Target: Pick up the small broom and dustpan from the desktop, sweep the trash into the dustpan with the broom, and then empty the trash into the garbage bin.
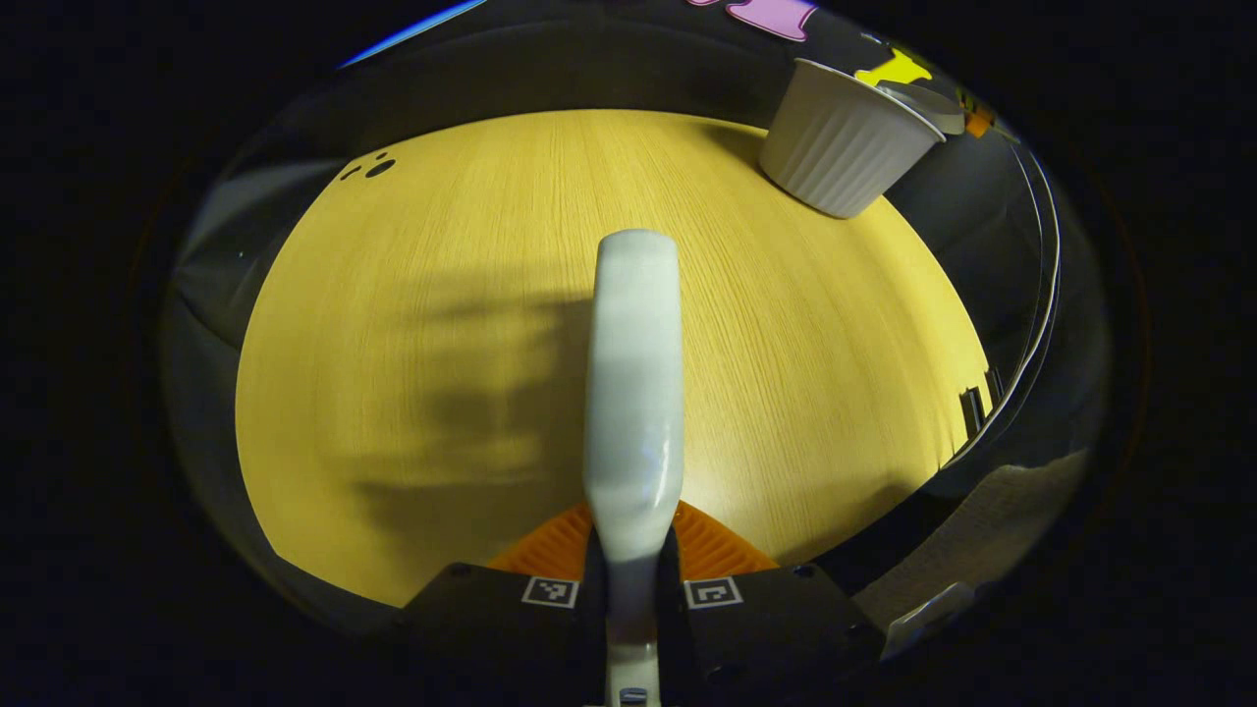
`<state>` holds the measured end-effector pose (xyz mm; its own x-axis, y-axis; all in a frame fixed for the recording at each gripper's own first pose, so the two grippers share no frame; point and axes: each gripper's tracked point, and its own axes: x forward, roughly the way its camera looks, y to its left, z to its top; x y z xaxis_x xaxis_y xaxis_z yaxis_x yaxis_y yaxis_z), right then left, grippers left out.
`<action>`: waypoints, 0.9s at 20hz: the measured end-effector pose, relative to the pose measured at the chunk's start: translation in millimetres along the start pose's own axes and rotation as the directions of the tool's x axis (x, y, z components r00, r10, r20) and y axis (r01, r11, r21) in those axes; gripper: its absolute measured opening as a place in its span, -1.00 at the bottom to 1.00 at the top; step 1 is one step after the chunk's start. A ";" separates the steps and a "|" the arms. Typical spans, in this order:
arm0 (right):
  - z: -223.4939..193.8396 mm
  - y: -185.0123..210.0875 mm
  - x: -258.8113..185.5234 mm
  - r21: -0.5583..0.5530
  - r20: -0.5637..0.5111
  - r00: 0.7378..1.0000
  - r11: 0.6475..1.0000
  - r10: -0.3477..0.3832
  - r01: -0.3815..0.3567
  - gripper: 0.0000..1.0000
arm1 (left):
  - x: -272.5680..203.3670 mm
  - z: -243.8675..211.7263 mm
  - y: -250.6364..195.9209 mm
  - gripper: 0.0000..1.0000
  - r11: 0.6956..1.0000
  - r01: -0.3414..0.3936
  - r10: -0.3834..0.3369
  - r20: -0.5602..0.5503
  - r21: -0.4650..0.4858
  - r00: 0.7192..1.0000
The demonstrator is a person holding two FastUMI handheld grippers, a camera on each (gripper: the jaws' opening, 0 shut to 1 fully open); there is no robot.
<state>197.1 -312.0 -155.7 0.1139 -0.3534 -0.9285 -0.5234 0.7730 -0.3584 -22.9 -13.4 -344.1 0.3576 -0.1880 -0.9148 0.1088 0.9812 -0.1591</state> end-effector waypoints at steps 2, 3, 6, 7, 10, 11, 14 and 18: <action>4.6 0.7 3.8 -0.006 -0.002 1.000 1.000 0.003 -0.003 -0.29 | 1.1 2.5 0.5 -0.51 1.000 -0.003 0.003 -0.001 -0.004 1.000; 4.4 0.4 4.7 -0.010 -0.003 1.000 1.000 0.000 0.000 -0.29 | 1.9 4.1 0.7 -0.51 1.000 -0.004 0.004 -0.002 -0.005 1.000; 2.1 -1.4 6.3 -0.012 0.005 1.000 1.000 -0.007 0.007 -0.29 | 5.5 7.4 2.1 -0.50 1.000 -0.009 0.009 -0.006 -0.003 1.000; -0.1 -2.4 5.4 -0.005 0.012 1.000 1.000 -0.005 0.005 -0.29 | 5.4 9.0 2.2 -0.51 1.000 -0.010 0.010 -0.006 -0.001 1.000; -1.3 -3.1 3.5 0.051 0.063 0.998 0.999 0.011 -0.014 -0.39 | 4.6 10.5 3.5 -0.50 1.000 -0.014 0.014 -0.006 0.012 1.000; -2.0 -3.0 1.4 0.076 0.091 0.996 0.997 0.024 -0.030 -0.29 | 4.2 10.9 3.4 -0.50 1.000 -0.015 0.015 -0.008 0.015 1.000; -5.7 1.3 -10.3 0.159 0.189 0.979 0.981 0.081 -0.112 -0.29 | 5.3 10.5 3.1 -0.51 0.999 -0.018 0.018 -0.010 0.027 1.000; -15.3 13.7 -30.2 0.242 0.334 0.935 0.949 0.116 -0.204 -0.39 | 4.6 11.0 3.8 -0.51 0.999 -0.028 0.028 -0.013 0.036 1.000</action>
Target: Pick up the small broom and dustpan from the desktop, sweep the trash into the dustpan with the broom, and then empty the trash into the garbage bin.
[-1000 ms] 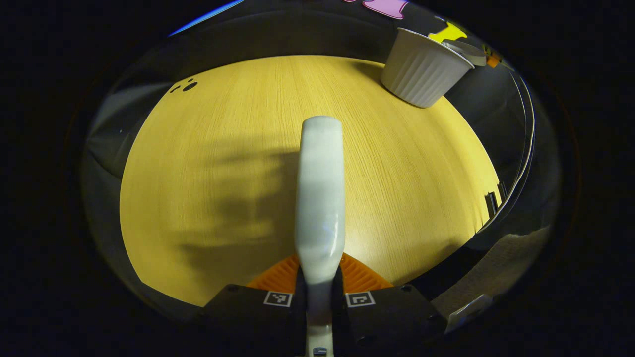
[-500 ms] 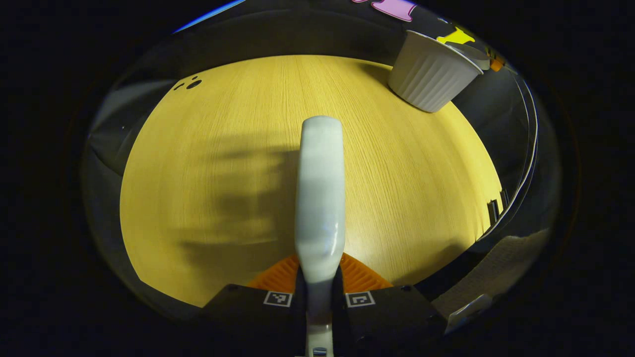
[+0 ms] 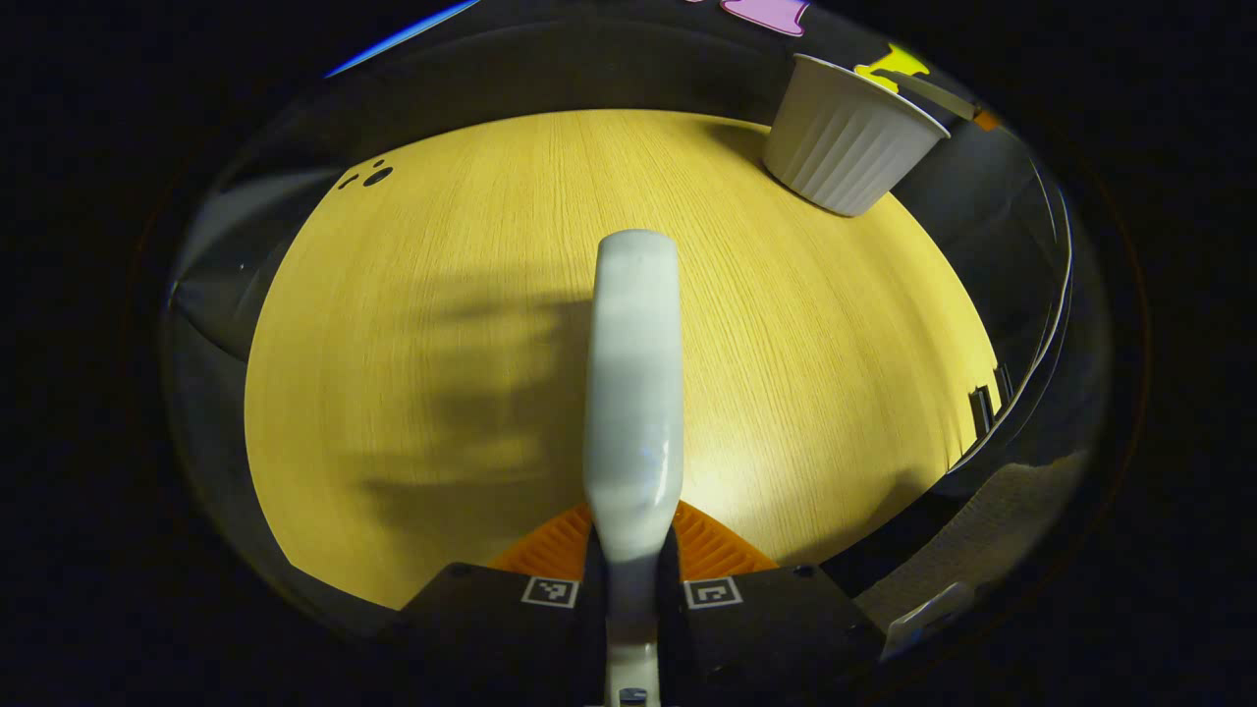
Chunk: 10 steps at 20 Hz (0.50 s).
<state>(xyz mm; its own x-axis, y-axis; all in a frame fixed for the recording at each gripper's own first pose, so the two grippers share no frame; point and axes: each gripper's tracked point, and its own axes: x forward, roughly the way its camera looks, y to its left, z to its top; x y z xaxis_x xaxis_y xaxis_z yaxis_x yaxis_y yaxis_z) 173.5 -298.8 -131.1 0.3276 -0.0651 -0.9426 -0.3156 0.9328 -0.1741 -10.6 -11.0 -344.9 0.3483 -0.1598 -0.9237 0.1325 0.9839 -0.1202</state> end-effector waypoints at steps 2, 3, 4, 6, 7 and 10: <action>-8.6 10.3 -13.0 0.043 0.069 0.997 0.998 0.036 -0.039 -0.29 | -0.3 0.6 0.6 -0.51 1.000 -0.006 0.006 -0.003 0.009 1.000; -12.9 17.1 -17.4 0.054 0.101 0.994 0.997 0.051 -0.056 -0.29 | -0.2 0.6 1.0 -0.50 1.000 -0.009 0.009 -0.005 0.015 1.000; -16.4 22.8 -21.7 0.060 0.126 0.990 0.995 0.066 -0.074 -0.29 | -1.3 1.1 0.8 -0.50 1.000 -0.012 0.012 -0.007 0.020 1.000; -32.9 43.1 -34.5 0.056 0.165 0.982 0.993 0.093 -0.103 -0.29 | -2.0 2.6 1.1 -0.53 0.999 -0.018 0.018 -0.009 0.031 1.000; -43.0 54.0 -38.0 0.049 0.173 0.979 0.992 0.107 -0.117 -0.29 | -2.3 2.8 1.7 -0.50 0.999 -0.021 0.022 -0.012 0.037 1.000; -74.2 87.0 -41.3 0.043 0.190 0.973 0.989 0.133 -0.144 -0.20 | -2.3 3.3 1.2 -0.50 0.998 -0.031 0.032 -0.017 0.053 0.999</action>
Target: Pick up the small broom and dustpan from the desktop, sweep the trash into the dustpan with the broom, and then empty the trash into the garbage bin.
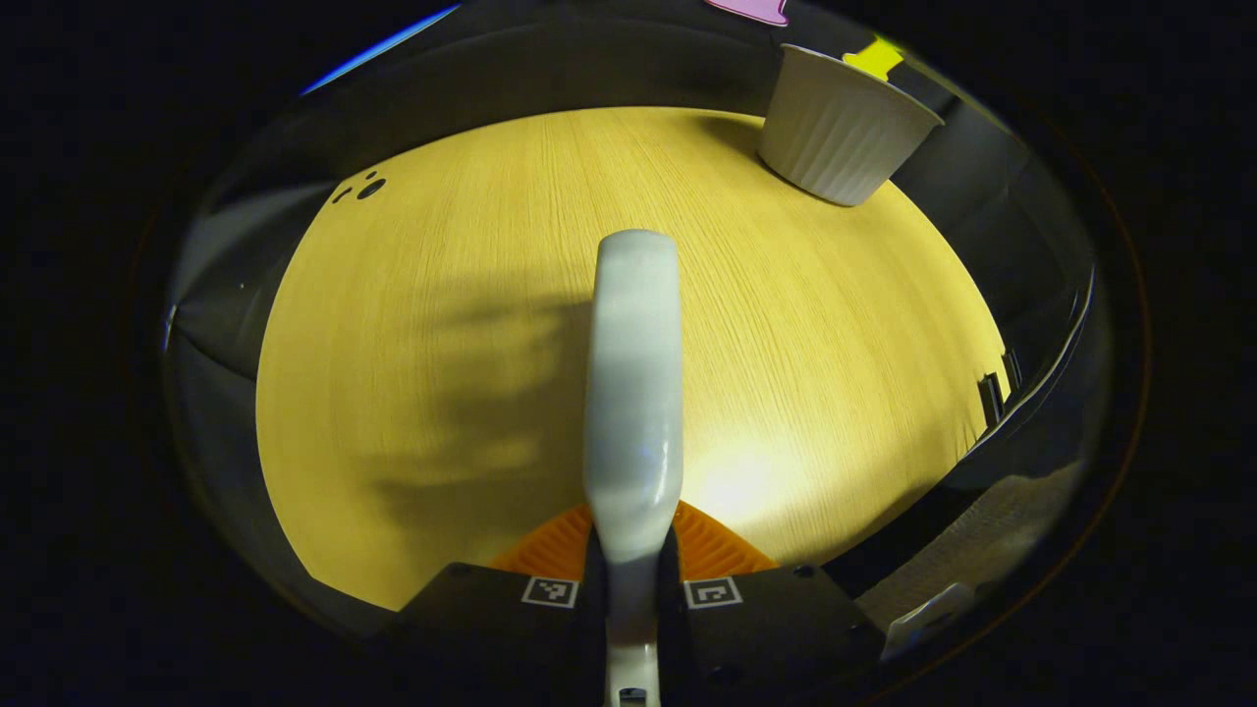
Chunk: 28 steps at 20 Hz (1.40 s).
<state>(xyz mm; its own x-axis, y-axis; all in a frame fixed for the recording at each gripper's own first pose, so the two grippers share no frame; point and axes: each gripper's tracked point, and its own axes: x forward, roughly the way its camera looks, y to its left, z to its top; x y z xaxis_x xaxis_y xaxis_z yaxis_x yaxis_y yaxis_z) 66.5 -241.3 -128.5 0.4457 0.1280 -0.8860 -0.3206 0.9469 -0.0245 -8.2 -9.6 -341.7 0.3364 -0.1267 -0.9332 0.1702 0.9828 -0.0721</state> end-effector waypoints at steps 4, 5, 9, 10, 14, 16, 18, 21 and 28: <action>-43.8 54.0 5.9 0.010 -0.011 0.998 0.998 0.069 -0.069 -0.29 | 0.6 3.3 1.9 -0.50 1.000 -0.016 0.016 -0.006 0.016 1.000; -55.2 69.7 11.1 0.014 -0.021 0.996 0.996 0.090 -0.090 -0.29 | 0.5 3.8 2.0 -0.50 1.000 -0.020 0.020 -0.007 0.019 1.000; -98.5 122.8 42.1 0.029 -0.063 0.988 0.990 0.143 -0.141 -0.29 | 4.0 6.6 9.8 -0.50 0.999 -0.037 0.037 -0.012 0.030 0.999; -109.1 135.1 54.1 0.048 -0.072 0.987 0.989 0.146 -0.142 -0.29 | 3.9 7.0 12.2 -0.50 0.999 -0.040 0.040 -0.015 0.034 0.999; -148.0 187.6 98.4 0.091 -0.114 0.978 0.982 0.175 -0.165 -0.29 | 5.8 9.9 17.5 -0.50 0.998 -0.055 0.056 -0.016 0.043 0.998; -163.9 214.8 122.7 0.084 -0.137 0.975 0.983 0.176 -0.166 -0.29 | 7.2 10.3 17.2 -0.50 0.997 -0.062 0.063 -0.015 0.049 0.998; -174.7 233.2 142.5 0.070 -0.160 0.972 0.984 0.175 -0.165 -0.29 | 6.3 10.9 17.5 -0.50 0.996 -0.069 0.070 -0.016 0.060 0.997; -183.4 250.1 170.4 0.086 -0.174 0.969 0.983 0.175 -0.162 -0.39 | 6.4 11.7 18.6 -0.51 0.994 -0.080 0.081 -0.014 0.079 0.997; -191.0 260.4 216.1 0.101 -0.161 0.979 0.989 0.127 -0.112 -0.29 | 8.7 9.6 18.6 -0.50 0.990 -0.109 0.111 -0.015 0.088 0.994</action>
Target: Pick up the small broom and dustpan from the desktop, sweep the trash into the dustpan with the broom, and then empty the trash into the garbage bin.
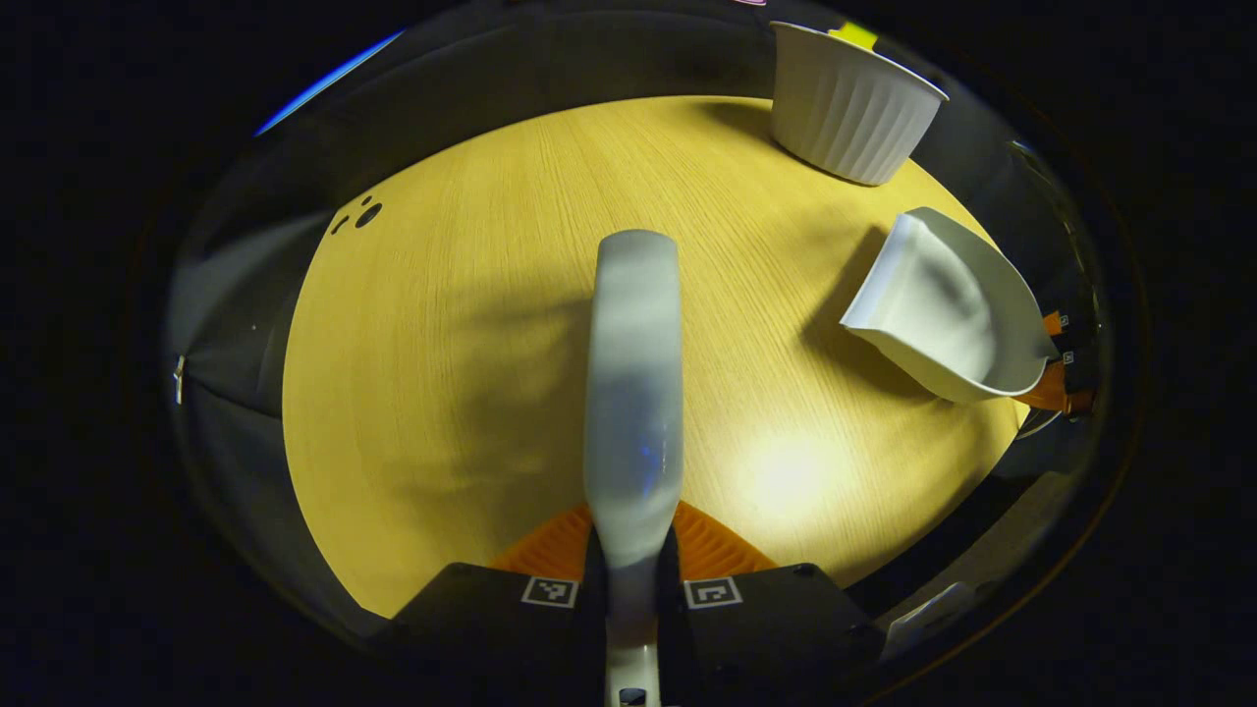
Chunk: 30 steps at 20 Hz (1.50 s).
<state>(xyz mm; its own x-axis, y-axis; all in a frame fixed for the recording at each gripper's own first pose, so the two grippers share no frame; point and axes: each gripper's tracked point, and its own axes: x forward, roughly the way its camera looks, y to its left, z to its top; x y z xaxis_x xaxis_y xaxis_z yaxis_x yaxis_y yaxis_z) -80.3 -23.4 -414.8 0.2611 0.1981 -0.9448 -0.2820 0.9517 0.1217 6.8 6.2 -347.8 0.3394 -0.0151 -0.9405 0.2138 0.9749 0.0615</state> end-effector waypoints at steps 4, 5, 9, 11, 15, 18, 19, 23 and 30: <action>-1.3 5.2 15.0 0.016 -0.001 1.000 1.000 0.018 -0.018 -0.29 | 2.0 -2.7 1.0 -0.50 1.000 -0.025 0.025 -0.013 0.001 1.000; -0.5 6.5 19.8 0.018 -0.001 1.000 1.000 0.016 -0.016 -0.29 | 2.2 -4.1 0.9 -0.53 0.999 -0.032 0.032 -0.018 -0.003 0.999; 0.0 10.5 25.9 0.033 0.010 1.000 0.999 0.011 -0.011 -0.29 | 2.9 -7.4 3.0 -0.50 0.999 -0.041 0.040 -0.026 -0.028 0.999; -0.4 8.6 27.7 0.022 0.012 1.000 1.000 -0.005 0.005 -0.19 | 3.7 -9.6 4.4 -0.48 0.999 -0.034 0.033 -0.029 -0.029 0.999; -0.4 9.5 27.1 0.024 0.018 1.000 1.000 0.001 -0.001 -0.24 | 5.9 -9.5 5.7 -0.45 0.999 -0.028 0.027 -0.030 -0.037 0.999; 0.3 13.5 26.9 0.050 0.019 1.000 0.999 0.016 -0.017 -0.13 | 2.1 -12.3 6.8 -0.37 0.999 -0.033 0.032 -0.030 -0.040 0.999; 0.2 13.4 26.2 0.053 0.017 1.000 0.998 0.018 -0.018 -0.12 | 1.6 -12.5 7.0 -0.37 0.999 -0.037 0.036 -0.029 -0.038 0.999; -4.3 13.7 8.9 0.068 0.012 0.999 0.997 0.041 -0.041 -0.13 | -11.0 -11.7 3.4 -0.31 0.999 -0.035 0.035 -0.014 -0.028 0.999; 6.7 10.1 -62.4 -0.003 0.110 0.993 0.999 0.036 -0.036 -0.15 | -56.5 -3.6 -3.7 -0.31 0.999 -0.025 0.028 0.084 -0.040 0.996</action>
<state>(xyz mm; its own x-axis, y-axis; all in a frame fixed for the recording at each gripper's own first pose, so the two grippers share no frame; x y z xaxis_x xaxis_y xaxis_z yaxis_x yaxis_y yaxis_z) -93.3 -24.6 -352.6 0.3510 0.2570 -0.9004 -0.2937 0.9433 0.1548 -16.5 4.3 -296.0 0.4208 -0.0064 -0.9071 0.1682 0.9832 0.0711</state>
